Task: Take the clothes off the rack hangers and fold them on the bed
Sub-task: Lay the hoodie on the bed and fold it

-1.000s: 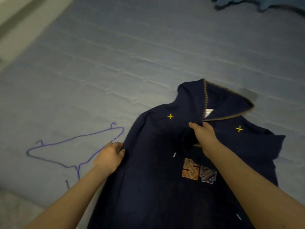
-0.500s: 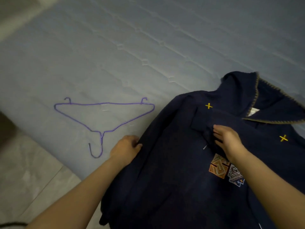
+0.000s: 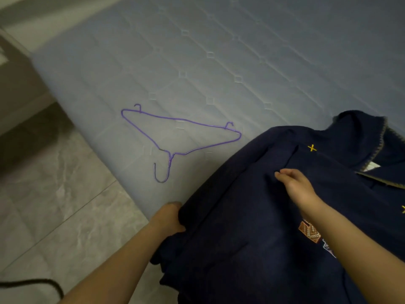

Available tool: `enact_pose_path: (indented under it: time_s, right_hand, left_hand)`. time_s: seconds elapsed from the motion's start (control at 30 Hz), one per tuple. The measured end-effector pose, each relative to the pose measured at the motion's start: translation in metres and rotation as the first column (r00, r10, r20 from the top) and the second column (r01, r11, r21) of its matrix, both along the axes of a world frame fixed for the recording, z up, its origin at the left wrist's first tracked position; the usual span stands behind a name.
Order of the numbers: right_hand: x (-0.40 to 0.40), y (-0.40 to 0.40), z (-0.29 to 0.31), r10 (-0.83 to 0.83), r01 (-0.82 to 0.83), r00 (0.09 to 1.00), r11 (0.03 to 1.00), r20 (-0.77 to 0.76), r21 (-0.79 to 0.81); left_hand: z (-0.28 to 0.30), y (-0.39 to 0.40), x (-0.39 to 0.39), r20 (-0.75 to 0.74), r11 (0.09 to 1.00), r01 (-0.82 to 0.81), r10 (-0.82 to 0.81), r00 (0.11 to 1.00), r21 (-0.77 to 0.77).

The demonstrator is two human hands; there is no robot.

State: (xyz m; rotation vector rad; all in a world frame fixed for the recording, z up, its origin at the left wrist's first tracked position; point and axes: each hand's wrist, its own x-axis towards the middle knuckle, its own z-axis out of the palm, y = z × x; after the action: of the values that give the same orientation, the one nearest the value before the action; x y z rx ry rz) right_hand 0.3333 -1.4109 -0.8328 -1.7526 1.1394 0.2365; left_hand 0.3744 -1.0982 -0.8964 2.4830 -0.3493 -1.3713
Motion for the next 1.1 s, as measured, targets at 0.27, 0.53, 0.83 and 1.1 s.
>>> enact_pose_path:
  time_s: [0.27, 0.53, 0.83, 1.1]
  right_hand:
    - [0.005, 0.032, -0.005, 0.237, -0.239, 0.967, 0.971, -0.089, -0.011]
    - [0.032, 0.046, 0.001, 0.544, -0.560, 0.829, 0.804, -0.132, -0.199]
    - [0.049, 0.053, -0.018, 0.643, -0.674, 0.727, 0.600, -0.242, -0.432]
    - [0.081, 0.051, -0.042, 0.734, -0.901, 0.398, 0.425, -0.550, -0.085]
  left_hand:
    - [0.037, 0.027, 0.027, 0.393, 0.949, -0.226, 0.298, 0.870, -0.220]
    - [0.116, 0.061, 0.156, 0.736, 0.982, -0.160, 0.182, 0.652, -0.102]
    - [0.056, 0.062, 0.164, 0.623, 0.772, -0.571, 0.598, 0.504, -0.278]
    - [0.007, 0.084, 0.189, 0.179, 0.318, -0.856, 0.947, 0.266, -0.407]
